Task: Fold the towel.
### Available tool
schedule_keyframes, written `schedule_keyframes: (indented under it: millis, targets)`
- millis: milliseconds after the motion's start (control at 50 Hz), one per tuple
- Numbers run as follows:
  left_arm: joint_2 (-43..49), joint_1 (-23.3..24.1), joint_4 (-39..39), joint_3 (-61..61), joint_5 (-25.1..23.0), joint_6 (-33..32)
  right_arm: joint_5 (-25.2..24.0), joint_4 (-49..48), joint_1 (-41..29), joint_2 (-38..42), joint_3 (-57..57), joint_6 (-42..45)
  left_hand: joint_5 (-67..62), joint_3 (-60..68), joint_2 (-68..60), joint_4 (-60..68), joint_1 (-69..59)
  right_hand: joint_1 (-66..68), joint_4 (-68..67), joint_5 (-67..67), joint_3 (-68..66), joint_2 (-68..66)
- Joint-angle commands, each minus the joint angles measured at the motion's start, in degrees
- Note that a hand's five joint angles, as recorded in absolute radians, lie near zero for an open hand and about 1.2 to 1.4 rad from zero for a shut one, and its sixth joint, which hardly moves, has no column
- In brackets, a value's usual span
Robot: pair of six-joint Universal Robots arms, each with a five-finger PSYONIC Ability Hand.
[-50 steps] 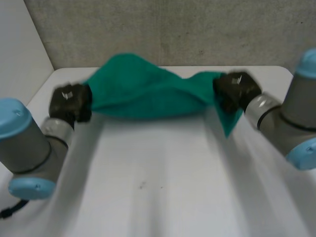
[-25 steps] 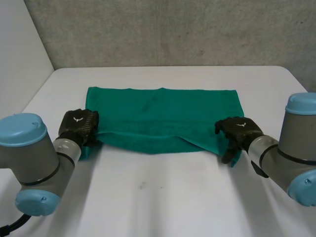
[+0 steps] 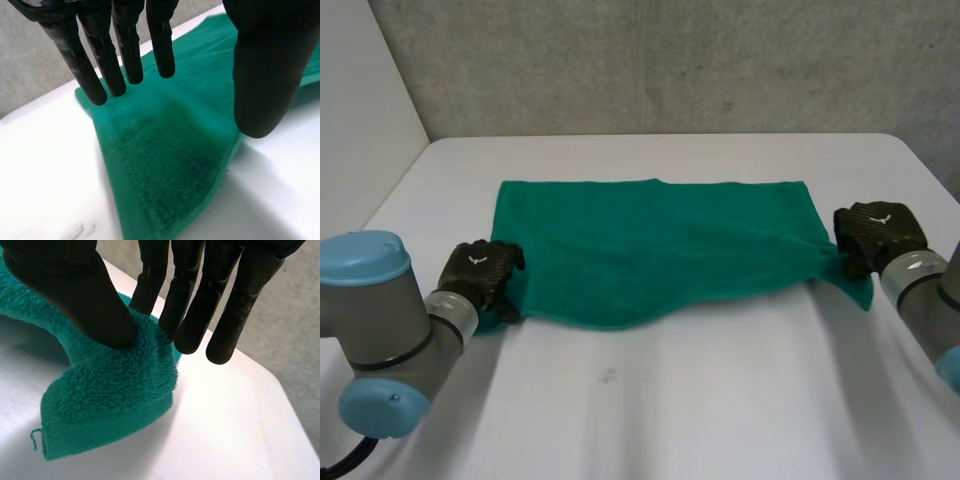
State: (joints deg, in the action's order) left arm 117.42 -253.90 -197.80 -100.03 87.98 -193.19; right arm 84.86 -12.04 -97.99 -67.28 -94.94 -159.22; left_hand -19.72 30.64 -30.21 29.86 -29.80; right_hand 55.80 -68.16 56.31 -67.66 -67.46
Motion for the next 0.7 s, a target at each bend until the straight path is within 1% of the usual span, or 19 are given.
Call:
schedule_keyframes:
  millis: [20,140,400,700]
  targets:
    - [0.97,-1.59,0.57,0.10,-2.46,0.19,0.40,0.27,1.93,0.66,0.20,3.12,-3.37,2.45,-2.88,3.23,-3.29,24.20,-11.84,13.69,-12.34,-12.54]
    - [1.41,-1.51,1.72,0.10,-2.99,0.27,0.31,0.18,2.01,0.66,0.11,3.47,-3.37,2.45,-2.88,3.23,-3.29,24.20,-11.84,13.69,-12.34,-12.54]
    - [0.44,-0.80,6.72,-0.25,-2.99,-0.52,-0.13,0.18,2.36,0.92,0.64,3.56,-3.37,2.45,-2.88,3.23,-3.29,24.20,-11.84,13.69,-12.34,-12.54]
    - [1.41,-0.63,6.64,0.01,-2.64,-0.61,-0.39,0.09,1.93,0.92,-0.33,3.56,-3.71,2.79,-3.22,3.57,-3.62,24.20,-11.84,13.69,-12.34,-12.54]
